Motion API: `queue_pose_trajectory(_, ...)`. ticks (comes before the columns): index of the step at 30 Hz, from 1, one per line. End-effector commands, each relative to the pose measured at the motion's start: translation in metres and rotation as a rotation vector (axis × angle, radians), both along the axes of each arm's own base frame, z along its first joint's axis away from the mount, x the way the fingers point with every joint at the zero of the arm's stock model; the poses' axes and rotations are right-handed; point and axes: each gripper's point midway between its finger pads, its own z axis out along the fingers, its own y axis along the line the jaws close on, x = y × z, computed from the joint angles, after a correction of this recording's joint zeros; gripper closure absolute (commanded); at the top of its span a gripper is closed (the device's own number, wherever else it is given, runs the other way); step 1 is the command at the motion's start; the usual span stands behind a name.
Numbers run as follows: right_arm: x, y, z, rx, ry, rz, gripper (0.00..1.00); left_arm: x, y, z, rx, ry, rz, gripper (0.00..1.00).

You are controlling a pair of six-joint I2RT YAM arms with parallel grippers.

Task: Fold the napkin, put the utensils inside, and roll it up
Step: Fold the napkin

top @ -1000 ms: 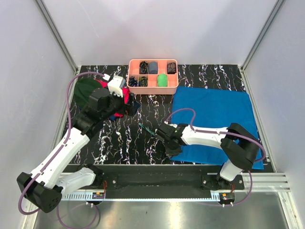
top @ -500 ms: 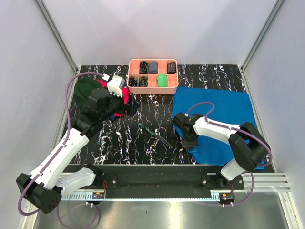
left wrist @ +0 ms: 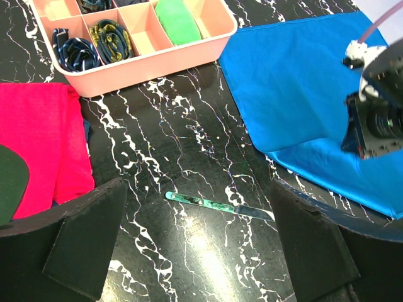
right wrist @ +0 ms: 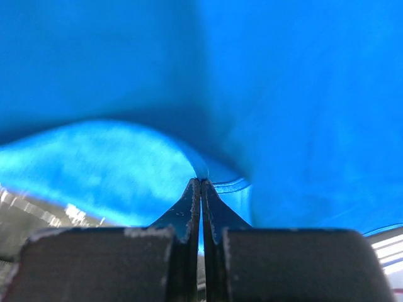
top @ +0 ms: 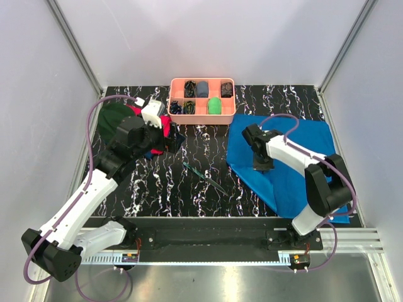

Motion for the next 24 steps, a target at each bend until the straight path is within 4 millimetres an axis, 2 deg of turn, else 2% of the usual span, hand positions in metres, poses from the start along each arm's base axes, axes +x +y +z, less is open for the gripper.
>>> queue_pose_trajectory(1, 0.036, -0.034, 0.014, -0.096, -0.066, -0.019, 1.00, 0.008, 0.003, 0.028, -0.033, -0.091, 0.031, 0.01)
queue_pose_trajectory(4, 0.054, -0.047, 0.016, -0.102, -0.089, -0.038, 1.00, 0.012, 0.005, 0.022, -0.017, -0.084, 0.043, 0.01)
queue_pose_trajectory(9, 0.083, -0.080, 0.015, -0.145, -0.122, -0.099, 1.00, 0.016, 0.007, 0.018, 0.001, -0.079, 0.058, 0.01)
queue_pose_trajectory(14, 0.101, -0.112, 0.008, -0.191, -0.122, -0.147, 1.00, 0.017, 0.008, 0.015, 0.014, -0.077, 0.059, 0.01)
queue_pose_trajectory(24, 0.144, -0.171, 0.025, -0.229, -0.188, -0.229, 1.00, 0.026, 0.017, 0.004, 0.073, -0.073, 0.107, 0.01)
